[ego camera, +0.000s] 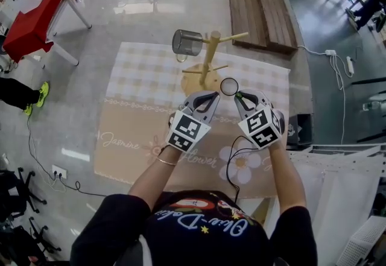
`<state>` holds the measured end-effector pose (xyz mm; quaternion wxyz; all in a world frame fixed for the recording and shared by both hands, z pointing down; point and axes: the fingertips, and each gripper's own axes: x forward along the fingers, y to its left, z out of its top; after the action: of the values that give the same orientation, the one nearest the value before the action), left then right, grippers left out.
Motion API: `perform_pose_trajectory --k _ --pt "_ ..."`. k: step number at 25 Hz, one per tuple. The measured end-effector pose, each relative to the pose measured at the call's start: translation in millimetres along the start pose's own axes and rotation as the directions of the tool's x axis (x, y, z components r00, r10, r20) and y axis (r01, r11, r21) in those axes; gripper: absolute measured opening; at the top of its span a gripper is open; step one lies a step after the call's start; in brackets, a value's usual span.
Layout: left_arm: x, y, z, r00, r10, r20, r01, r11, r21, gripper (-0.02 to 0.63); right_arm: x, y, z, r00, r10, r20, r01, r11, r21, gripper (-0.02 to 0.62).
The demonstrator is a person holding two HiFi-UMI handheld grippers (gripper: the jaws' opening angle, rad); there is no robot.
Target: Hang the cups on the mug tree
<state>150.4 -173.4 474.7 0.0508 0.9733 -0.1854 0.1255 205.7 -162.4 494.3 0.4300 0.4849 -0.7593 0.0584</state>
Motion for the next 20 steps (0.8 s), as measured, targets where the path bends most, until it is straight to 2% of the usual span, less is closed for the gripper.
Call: perform_pose_trajectory --k 20 --pt "24.8 15.7 -8.0 1.0 -0.018 -0.017 0.018 0.999 -0.038 0.008 22.2 -21.0 -8.8 0.996 -0.008 -0.085 0.006 1.0 -0.023 0.046"
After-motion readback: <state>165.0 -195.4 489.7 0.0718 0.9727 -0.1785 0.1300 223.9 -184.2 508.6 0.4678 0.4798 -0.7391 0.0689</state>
